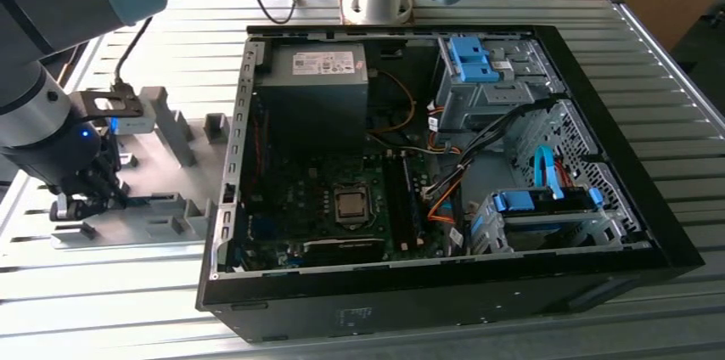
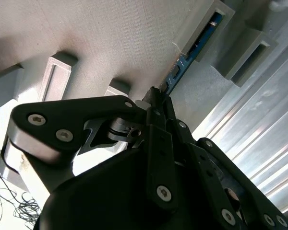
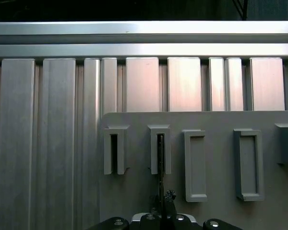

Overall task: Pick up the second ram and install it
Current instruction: 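Pick up the second ram and move it above second insertion slot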

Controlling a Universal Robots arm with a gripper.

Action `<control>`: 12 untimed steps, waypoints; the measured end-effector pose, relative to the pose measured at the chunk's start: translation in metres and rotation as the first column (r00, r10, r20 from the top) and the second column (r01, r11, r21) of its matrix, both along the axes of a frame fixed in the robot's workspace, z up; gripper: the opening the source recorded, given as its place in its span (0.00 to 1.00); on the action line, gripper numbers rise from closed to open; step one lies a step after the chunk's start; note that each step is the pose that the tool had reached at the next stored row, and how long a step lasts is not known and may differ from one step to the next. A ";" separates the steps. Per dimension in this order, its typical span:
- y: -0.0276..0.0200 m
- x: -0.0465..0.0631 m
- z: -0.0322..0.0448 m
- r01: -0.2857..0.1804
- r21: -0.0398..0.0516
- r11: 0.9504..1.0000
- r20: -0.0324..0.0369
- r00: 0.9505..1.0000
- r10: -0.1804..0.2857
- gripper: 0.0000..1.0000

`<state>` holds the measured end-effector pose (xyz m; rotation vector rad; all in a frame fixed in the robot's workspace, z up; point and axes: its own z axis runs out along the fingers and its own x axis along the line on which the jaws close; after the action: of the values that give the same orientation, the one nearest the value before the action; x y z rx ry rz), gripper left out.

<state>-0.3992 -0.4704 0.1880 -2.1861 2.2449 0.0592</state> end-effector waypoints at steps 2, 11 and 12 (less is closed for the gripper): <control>0.0000 0.000 0.0000 0.000 0.000 1.000 0.000 1.000 0.000 0.14; 0.0000 0.000 0.0027 0.000 0.000 1.000 0.000 1.000 0.000 0.14; 0.0000 0.000 0.0033 0.000 0.000 1.000 0.000 1.000 0.000 0.14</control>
<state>-0.3992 -0.4703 0.1913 -2.1860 2.2448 0.0592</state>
